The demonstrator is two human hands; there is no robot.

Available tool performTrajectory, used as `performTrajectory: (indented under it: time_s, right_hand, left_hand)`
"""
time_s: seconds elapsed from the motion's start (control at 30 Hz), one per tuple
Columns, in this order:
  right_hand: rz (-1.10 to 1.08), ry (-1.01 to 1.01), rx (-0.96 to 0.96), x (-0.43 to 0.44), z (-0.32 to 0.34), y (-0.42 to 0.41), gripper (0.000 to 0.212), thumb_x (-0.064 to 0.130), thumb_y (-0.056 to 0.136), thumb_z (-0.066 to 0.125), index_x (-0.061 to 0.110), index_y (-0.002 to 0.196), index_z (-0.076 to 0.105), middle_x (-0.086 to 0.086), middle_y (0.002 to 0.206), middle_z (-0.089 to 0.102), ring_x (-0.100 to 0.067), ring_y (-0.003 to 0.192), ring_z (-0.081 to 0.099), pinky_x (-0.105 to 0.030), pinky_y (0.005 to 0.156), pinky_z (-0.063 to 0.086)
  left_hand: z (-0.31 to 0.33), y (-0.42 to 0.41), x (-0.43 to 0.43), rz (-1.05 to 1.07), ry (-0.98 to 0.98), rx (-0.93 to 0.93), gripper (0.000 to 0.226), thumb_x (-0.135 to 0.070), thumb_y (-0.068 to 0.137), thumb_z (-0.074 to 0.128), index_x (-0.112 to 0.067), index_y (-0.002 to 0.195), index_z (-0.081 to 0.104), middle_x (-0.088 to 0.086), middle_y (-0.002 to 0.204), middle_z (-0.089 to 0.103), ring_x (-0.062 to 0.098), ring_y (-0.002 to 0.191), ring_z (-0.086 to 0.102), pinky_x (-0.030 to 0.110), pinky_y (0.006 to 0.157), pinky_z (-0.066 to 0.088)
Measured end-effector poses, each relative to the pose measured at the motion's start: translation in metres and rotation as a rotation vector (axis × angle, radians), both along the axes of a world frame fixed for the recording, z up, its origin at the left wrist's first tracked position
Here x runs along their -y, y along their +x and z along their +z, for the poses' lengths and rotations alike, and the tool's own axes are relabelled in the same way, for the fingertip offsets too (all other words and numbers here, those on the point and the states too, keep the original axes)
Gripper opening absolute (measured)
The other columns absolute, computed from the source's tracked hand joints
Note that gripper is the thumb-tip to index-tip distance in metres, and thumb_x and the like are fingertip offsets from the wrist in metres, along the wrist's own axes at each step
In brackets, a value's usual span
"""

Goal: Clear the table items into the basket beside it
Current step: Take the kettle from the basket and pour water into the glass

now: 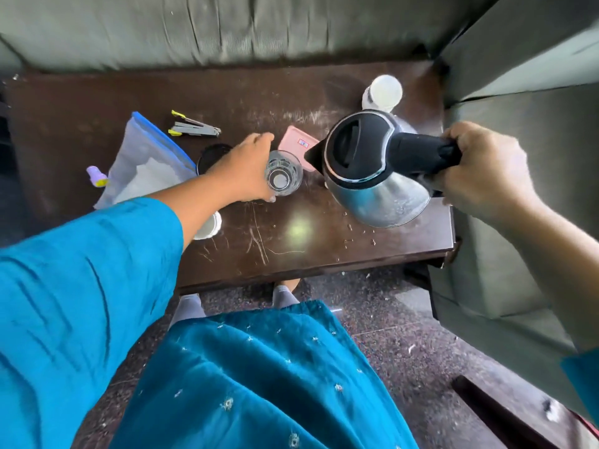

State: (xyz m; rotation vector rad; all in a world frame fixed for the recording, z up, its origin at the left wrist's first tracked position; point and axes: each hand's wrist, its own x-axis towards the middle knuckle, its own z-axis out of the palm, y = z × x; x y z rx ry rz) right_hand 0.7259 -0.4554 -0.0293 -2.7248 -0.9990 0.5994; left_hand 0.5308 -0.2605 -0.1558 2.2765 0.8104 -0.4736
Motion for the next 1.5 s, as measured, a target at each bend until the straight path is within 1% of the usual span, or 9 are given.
performTrajectory:
  time_s: [0.17,0.27,0.37,0.6,0.87,1.0,1.13,1.23,1.5]
  right_hand:
    - [0.194,-0.107,0.120,-0.014,-0.011,-0.014,0.022,0.021,0.074,0.067,0.015,0.082,0.047,-0.003,0.062,0.045,-0.035,0.062,0.048,-0.034,0.057,0.045]
    - [0.248,-0.161,0.163,-0.017,-0.015,-0.019,0.022,0.025,0.075,0.065,0.016,0.083,0.046,0.005,0.058,0.035,-0.033,0.057,0.042,-0.031,0.055,0.038]
    - [0.297,-0.190,0.213,-0.020,-0.019,-0.025,0.023,0.026,0.075,0.063,0.017,0.081,0.043,0.005,0.057,0.032,-0.029,0.052,0.036,-0.030,0.053,0.033]
    - [0.371,-0.287,0.273,-0.022,-0.023,-0.033,0.026,0.028,0.073,0.063,0.020,0.079,0.039,0.004,0.056,0.033,-0.024,0.047,0.029,-0.027,0.048,0.026]
    - [0.439,-0.333,0.349,-0.039,-0.026,-0.038,0.025,0.033,0.074,0.063,0.019,0.087,0.046,0.001,0.059,0.038,-0.027,0.050,0.037,-0.024,0.045,0.025]
    - [0.482,-0.347,0.365,-0.049,-0.027,-0.040,0.024,0.035,0.075,0.062,0.020,0.086,0.047,0.001,0.058,0.033,-0.025,0.048,0.033,-0.022,0.045,0.021]
    - [0.533,-0.363,0.388,-0.059,-0.026,-0.042,0.025,0.040,0.075,0.062,0.023,0.088,0.049,0.002,0.057,0.031,-0.019,0.044,0.026,-0.019,0.045,0.019]
    - [0.564,-0.377,0.401,-0.064,-0.024,-0.045,0.021,0.037,0.074,0.061,0.024,0.087,0.049,0.002,0.056,0.030,-0.017,0.044,0.025,-0.018,0.045,0.019]
    - [0.592,-0.418,0.415,-0.065,-0.020,-0.051,0.028,0.039,0.072,0.063,0.027,0.075,0.038,0.001,0.055,0.033,-0.016,0.043,0.028,-0.017,0.046,0.020]
  left_hand:
    - [-0.016,-0.003,0.013,0.042,-0.008,0.043,0.106,-0.014,0.058,0.085,-0.005,0.141,0.018,0.016,0.145,0.030,0.038,0.129,0.039,0.048,0.102,0.039]
    - [-0.024,-0.003,0.016,0.117,-0.008,0.054,0.105,-0.013,0.059,0.085,-0.007,0.141,0.019,0.016,0.145,0.032,0.039,0.127,0.042,0.049,0.099,0.040]
    - [-0.033,-0.007,0.019,0.155,-0.009,0.059,0.104,-0.012,0.061,0.084,-0.009,0.141,0.017,0.014,0.145,0.032,0.039,0.126,0.043,0.048,0.098,0.041]
    - [-0.048,-0.017,0.026,0.189,-0.013,0.155,0.102,-0.013,0.065,0.081,-0.009,0.143,0.014,0.014,0.148,0.028,0.035,0.128,0.042,0.046,0.100,0.040]
    - [-0.062,-0.020,0.029,0.342,-0.026,0.261,0.090,-0.009,0.063,0.081,-0.011,0.135,0.028,0.014,0.138,0.047,0.034,0.121,0.049,0.043,0.096,0.044]
    - [-0.062,-0.023,0.030,0.365,-0.026,0.320,0.078,-0.009,0.065,0.079,-0.007,0.128,0.033,0.017,0.129,0.055,0.036,0.114,0.055,0.045,0.091,0.047]
    - [-0.063,-0.024,0.030,0.383,-0.026,0.331,0.079,-0.008,0.065,0.078,-0.009,0.130,0.032,0.015,0.130,0.056,0.035,0.115,0.055,0.044,0.092,0.047]
    - [-0.063,-0.024,0.030,0.387,-0.022,0.350,0.071,-0.007,0.070,0.073,-0.008,0.128,0.033,0.016,0.128,0.057,0.035,0.113,0.056,0.045,0.090,0.047]
    - [-0.064,-0.025,0.031,0.353,-0.011,0.316,0.082,-0.007,0.069,0.076,-0.008,0.134,0.027,0.017,0.134,0.052,0.034,0.119,0.054,0.047,0.093,0.048]
